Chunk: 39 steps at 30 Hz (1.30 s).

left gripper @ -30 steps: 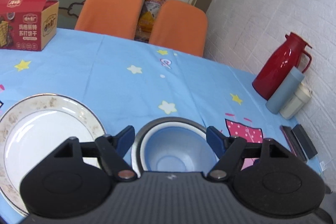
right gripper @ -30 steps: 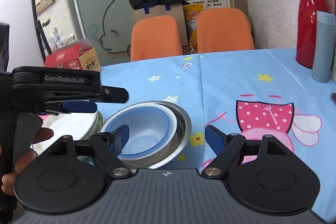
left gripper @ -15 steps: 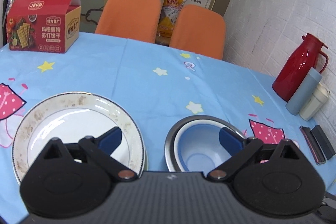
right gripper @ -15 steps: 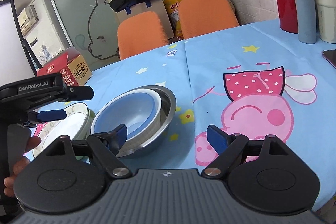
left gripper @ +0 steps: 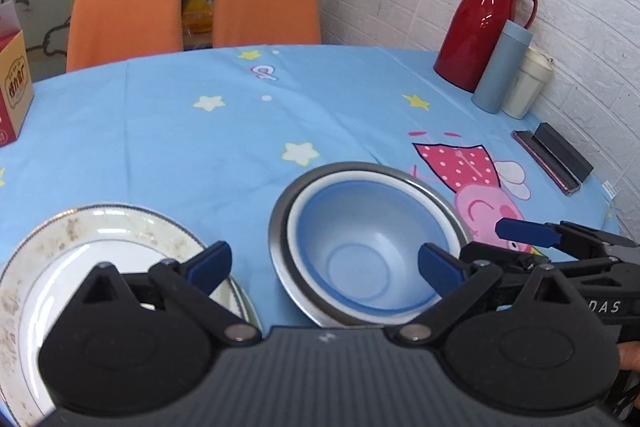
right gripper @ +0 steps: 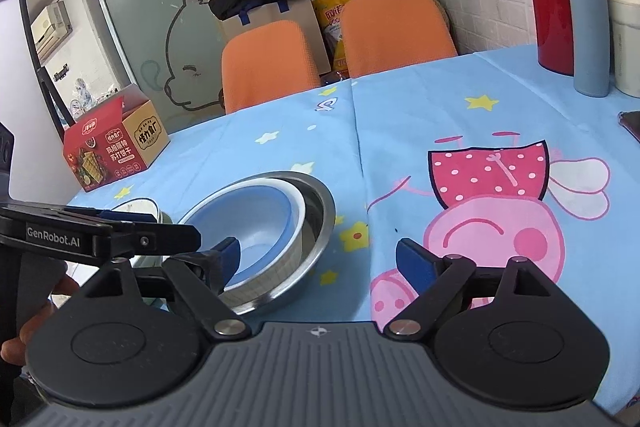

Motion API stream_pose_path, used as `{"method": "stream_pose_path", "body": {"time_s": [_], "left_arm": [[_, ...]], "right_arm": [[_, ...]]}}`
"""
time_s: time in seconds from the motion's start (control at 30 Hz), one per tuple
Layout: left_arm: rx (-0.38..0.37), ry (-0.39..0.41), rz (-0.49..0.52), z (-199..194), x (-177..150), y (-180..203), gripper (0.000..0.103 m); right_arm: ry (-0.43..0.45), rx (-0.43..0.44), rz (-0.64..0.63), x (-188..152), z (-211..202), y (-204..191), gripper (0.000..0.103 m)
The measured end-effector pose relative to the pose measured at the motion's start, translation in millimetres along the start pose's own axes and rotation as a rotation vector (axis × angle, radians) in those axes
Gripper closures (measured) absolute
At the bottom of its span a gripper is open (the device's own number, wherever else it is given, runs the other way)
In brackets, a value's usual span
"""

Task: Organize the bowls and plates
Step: 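Move both grippers to the steel bowl rim of the bowl stack, then close both grippers on the steel bowl rim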

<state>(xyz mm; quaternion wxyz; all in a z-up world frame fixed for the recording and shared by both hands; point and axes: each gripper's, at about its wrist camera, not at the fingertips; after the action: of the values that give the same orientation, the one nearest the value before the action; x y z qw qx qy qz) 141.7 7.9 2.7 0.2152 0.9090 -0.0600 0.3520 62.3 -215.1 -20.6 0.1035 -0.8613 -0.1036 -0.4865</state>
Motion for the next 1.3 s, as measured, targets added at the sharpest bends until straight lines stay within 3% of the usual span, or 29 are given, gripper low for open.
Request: {"method": "stream_pose_path", "body": {"time_s": [0.13, 0.33, 0.4, 0.7, 0.97, 1.1, 1.3], "left_arm": [[-0.028, -0.015, 0.047, 8.3, 12.7, 3.1, 0.005], [-0.073, -0.152, 0.125, 38.5, 28.9, -8.8, 0.005], [-0.048, -0.177, 0.122, 48.0, 32.5, -14.3, 0.005], [0.005, -0.166, 0.151, 63.8, 31.9, -12.0, 0.006], [-0.016, -0.198, 0.181, 76.9, 28.7, -2.6, 0.005], [-0.035, -0.21, 0.163, 79.6, 30.0, 0.9, 0.005], [0.019, -0.222, 0.209, 78.1, 29.5, 1.2, 0.005]], "right_arm": [[-0.03, -0.005, -0.018, 4.5, 13.8, -0.8, 0.0], [-0.063, 0.005, -0.051, 7.4, 27.5, -7.1, 0.0], [-0.067, 0.008, -0.046, 8.6, 31.5, -6.5, 0.0], [-0.099, 0.012, -0.057, 9.7, 51.3, -10.3, 0.0], [-0.123, -0.083, -0.132, 4.2, 51.1, -7.0, 0.0], [-0.124, -0.079, -0.109, 5.1, 49.3, -1.5, 0.0], [-0.11, -0.027, -0.123, 5.3, 48.0, -12.3, 0.0]]}}
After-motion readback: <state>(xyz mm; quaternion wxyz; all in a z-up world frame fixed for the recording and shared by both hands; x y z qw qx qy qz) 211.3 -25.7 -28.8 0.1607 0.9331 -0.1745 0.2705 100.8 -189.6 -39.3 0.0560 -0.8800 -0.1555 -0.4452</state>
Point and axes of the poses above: each gripper's, at about its wrist camera, not at the fingertips, and z roughly the way its jaws point, y to its right, x to its top, and after that the axes turned 13 degrees about -z, right-handed
